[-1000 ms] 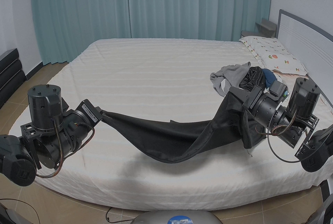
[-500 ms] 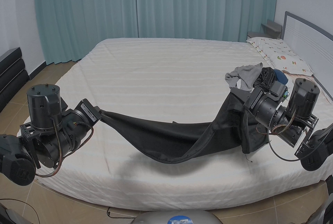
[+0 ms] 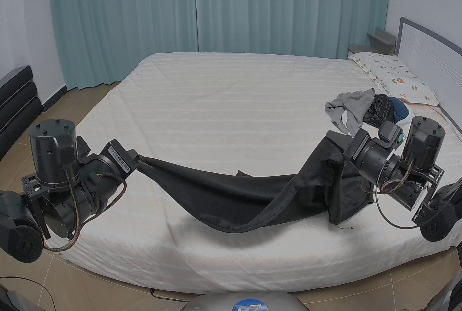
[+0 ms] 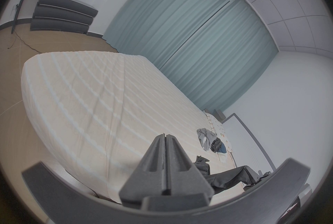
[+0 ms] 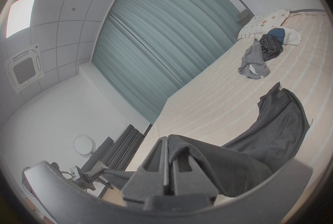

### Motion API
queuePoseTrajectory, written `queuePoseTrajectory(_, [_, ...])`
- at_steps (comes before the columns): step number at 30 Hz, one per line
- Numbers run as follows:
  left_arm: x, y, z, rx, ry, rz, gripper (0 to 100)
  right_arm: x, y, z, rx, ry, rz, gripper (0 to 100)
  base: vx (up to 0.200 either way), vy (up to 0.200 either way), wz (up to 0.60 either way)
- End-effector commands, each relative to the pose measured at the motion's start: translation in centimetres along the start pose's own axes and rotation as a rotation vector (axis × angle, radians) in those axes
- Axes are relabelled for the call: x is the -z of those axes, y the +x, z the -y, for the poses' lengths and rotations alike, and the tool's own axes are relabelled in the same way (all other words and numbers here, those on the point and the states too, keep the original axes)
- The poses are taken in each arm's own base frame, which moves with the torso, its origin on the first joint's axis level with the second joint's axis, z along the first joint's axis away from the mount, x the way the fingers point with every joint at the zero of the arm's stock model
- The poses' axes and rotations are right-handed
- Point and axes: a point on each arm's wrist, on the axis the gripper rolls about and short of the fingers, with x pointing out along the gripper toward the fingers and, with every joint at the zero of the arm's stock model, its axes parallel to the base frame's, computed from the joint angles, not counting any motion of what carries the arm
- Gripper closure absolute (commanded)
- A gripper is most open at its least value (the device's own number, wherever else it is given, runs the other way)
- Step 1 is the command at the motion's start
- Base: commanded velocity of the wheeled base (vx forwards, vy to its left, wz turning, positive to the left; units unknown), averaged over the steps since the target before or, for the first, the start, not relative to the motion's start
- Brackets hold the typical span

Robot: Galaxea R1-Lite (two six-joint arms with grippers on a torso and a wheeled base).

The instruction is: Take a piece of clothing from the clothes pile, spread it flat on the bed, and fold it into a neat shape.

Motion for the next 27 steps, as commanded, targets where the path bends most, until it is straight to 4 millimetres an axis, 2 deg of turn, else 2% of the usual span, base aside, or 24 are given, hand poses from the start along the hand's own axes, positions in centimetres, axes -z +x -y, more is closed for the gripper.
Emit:
queuePoseTrajectory(1, [0.7,-0.3,0.1,0.008,0.011,-0.028,100,-0.4,-0.8,0.7,0.022,0.002,0.020,100,0.000,0.000,0.00])
queuePoseTrajectory(11, [2.1,-1.0,-1.2,-0.026,0.038,-0.074,100,-0.1,-3.4,0.9,0.021,0.001,0.021,100,0.000,0.000,0.00])
queuePoseTrajectory(16, [2.5,-1.7,-1.6,-0.021,0.044,-0.087,100,0.0,-4.2,0.9,0.023,-0.001,0.018,100,-0.200,0.000,0.00])
queuePoseTrajectory(19, [1.9,-2.7,-1.3,0.005,0.035,-0.065,100,-1.0,-5.8,-0.1,-0.023,-0.004,0.066,100,-0.200,0.000,0.00])
queuePoseTrajectory(20, [1.9,-2.7,-1.3,0.005,0.035,-0.065,100,-1.0,-5.8,-0.1,-0.023,-0.004,0.066,100,-0.200,0.000,0.00])
queuePoseTrajectory(23, [1.5,-4.7,-0.9,0.054,0.030,-0.054,100,-2.5,-8.0,-1.5,-0.080,-0.012,0.132,100,-0.200,0.000,0.00])
queuePoseTrajectory(24, [1.4,-4.7,-0.9,0.057,0.030,-0.054,100,-2.5,-8.1,-1.5,-0.081,-0.012,0.135,100,0.000,0.000,0.00])
queuePoseTrajectory(25, [1.3,-5.7,-0.7,0.069,0.035,-0.056,100,-3.2,-9.4,-2.2,-0.110,-0.019,0.167,100,0.000,0.000,0.00])
queuePoseTrajectory(27, [1.0,-6.6,-0.4,0.083,0.038,-0.047,100,-4.1,-10.6,-2.9,-0.129,-0.023,0.198,100,0.000,0.000,0.00])
